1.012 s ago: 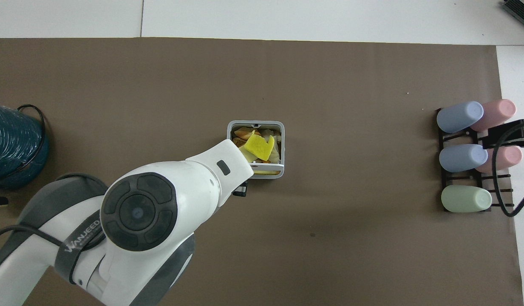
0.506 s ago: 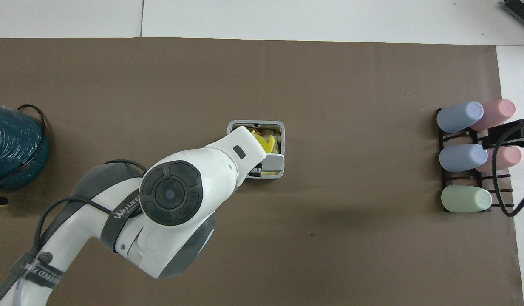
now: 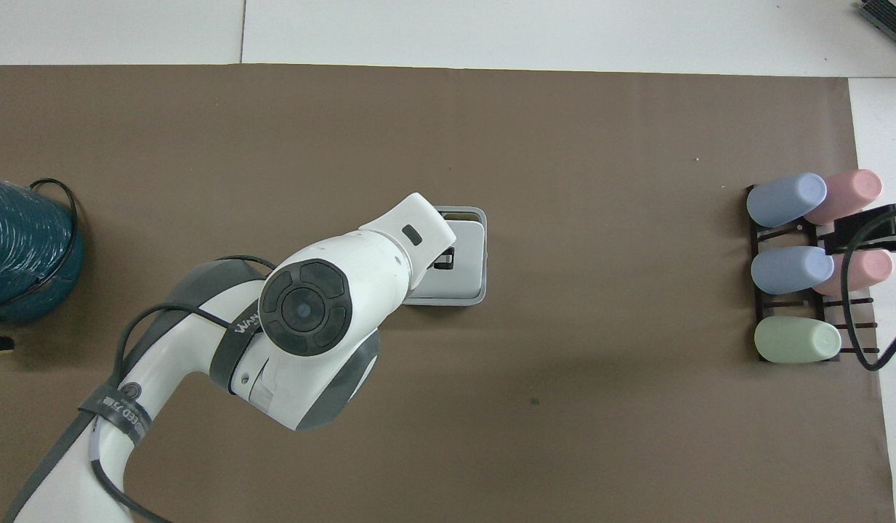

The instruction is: Close trash can lid

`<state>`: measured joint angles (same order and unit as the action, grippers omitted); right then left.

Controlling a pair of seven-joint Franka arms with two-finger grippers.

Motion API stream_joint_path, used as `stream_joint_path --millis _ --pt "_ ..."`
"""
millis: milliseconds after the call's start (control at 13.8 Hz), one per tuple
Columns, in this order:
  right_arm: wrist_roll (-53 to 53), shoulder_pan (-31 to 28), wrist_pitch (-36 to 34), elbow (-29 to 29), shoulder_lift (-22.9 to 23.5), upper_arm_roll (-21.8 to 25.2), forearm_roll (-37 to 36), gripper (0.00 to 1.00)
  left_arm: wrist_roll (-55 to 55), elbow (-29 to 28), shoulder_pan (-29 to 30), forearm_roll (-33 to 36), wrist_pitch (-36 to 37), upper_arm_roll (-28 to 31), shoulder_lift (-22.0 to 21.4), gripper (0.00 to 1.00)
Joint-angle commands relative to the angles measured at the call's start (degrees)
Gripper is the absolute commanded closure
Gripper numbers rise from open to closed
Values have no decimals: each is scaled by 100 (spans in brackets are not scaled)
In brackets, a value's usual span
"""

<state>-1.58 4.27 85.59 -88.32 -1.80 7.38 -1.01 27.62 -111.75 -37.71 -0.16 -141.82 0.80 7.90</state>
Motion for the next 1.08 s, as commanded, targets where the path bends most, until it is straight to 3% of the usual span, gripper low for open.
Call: stream_joint_path --millis 0,361,1012 --pt "-61 4 -16 -150 -154 9 101 0 138 13 10 78 -380 -27 316 100" --pt "-44 4 10 -159 -154 9 92 0 218 284 -43 69 -470 -36 773 100" --pt "-44 12 -7 -168 -154 9 92 0 314 610 -193 51 -461 -36 1144 100"
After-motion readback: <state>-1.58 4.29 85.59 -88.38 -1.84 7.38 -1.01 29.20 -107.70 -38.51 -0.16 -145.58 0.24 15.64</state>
